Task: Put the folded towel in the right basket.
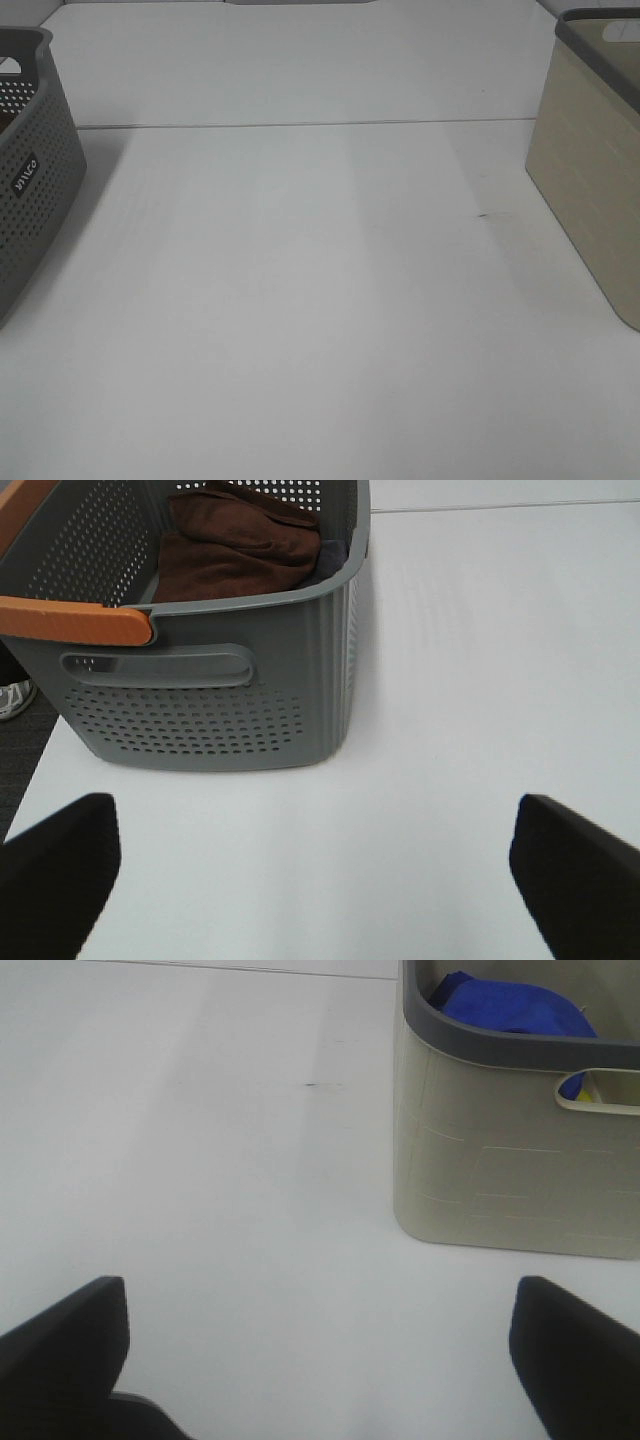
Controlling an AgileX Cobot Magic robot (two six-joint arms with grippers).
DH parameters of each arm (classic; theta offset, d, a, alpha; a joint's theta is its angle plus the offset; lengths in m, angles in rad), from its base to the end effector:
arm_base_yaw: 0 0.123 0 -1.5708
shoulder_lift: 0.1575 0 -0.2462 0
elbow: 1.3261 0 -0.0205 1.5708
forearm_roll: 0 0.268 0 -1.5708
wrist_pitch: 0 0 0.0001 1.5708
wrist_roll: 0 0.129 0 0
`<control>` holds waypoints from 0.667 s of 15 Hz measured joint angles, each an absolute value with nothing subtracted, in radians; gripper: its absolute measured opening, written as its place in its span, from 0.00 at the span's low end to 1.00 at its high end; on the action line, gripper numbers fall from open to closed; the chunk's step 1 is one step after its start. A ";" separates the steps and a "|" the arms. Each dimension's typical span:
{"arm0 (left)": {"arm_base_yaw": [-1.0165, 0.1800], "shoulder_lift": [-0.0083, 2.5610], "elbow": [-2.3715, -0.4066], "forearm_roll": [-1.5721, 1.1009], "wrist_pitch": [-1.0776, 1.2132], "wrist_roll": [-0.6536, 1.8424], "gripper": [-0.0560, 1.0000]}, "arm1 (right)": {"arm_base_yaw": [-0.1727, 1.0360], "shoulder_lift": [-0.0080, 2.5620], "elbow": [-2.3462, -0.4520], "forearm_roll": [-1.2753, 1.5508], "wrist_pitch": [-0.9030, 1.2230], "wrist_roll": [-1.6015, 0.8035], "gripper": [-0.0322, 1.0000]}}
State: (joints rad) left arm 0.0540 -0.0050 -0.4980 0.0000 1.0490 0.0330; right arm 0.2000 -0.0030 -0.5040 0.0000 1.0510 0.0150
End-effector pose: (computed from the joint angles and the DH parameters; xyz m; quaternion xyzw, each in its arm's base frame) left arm 0.0834 0.0045 0.2694 -0.0089 0.8493 0.0229 0.5273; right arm 0.0814 0.0165 0.2709 -0.0784 0.8452 0.0567 0.5256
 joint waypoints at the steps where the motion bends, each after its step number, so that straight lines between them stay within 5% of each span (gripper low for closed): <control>1: 0.054 -0.005 -0.498 0.000 1.049 0.031 0.99 | 0.200 -0.003 -0.504 0.000 1.051 0.015 0.99; 7: 0.054 -0.005 -0.498 -0.006 1.049 0.029 0.99 | -0.051 -0.003 -0.504 0.013 1.051 0.015 0.99; 10: 0.054 -0.005 -0.498 -0.006 1.049 0.028 0.99 | -0.061 -0.003 -0.504 0.016 1.051 0.015 0.99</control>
State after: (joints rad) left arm 0.0540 -0.0050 -0.4980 -0.0060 1.0490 0.0280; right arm -0.0610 -0.0030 -0.5040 0.0160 1.0510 0.0150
